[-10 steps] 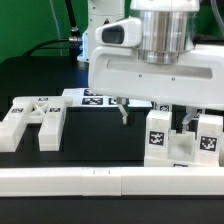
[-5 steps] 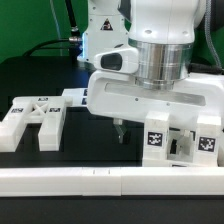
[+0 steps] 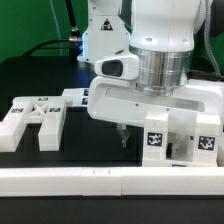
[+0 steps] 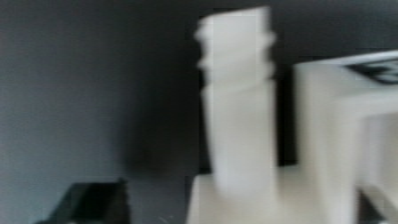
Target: Assemble chair
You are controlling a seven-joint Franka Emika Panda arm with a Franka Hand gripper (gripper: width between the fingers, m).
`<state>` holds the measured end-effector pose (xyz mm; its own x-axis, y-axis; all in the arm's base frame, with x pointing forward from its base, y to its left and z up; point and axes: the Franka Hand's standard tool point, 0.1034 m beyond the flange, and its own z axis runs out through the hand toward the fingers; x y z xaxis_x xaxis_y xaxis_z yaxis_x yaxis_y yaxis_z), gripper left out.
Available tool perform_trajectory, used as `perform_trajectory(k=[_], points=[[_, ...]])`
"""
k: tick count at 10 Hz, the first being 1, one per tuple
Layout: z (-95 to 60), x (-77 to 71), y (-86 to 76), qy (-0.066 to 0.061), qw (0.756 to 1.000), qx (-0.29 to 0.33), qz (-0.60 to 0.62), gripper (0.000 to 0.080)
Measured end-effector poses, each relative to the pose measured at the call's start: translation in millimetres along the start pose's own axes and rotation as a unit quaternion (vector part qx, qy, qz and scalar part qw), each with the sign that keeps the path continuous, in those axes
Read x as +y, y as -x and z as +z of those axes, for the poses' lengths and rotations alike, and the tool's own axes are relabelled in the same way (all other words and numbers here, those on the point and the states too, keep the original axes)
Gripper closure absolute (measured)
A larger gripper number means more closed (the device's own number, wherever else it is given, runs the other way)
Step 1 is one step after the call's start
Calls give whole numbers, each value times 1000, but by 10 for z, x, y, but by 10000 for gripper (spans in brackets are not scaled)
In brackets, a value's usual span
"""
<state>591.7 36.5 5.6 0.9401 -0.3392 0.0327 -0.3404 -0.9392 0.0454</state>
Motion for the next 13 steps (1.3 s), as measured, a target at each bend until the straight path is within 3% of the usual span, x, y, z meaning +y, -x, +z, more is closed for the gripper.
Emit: perform_trajectory(k=[1, 2, 6, 8, 10, 11, 13], points=[[1, 1, 1, 0, 1000, 0, 0, 427], [-13, -4, -17, -1, 1000, 3, 0, 472], [-33, -8, -31, -2, 1000, 5, -1, 472], [-442, 20, -14, -11, 1000, -5, -12, 472], [-662, 92, -62, -13, 1000, -20, -19, 472], [-752, 121, -75, -9, 999, -44, -17, 472], [-722, 123, -74, -8, 999, -48, -18, 472]])
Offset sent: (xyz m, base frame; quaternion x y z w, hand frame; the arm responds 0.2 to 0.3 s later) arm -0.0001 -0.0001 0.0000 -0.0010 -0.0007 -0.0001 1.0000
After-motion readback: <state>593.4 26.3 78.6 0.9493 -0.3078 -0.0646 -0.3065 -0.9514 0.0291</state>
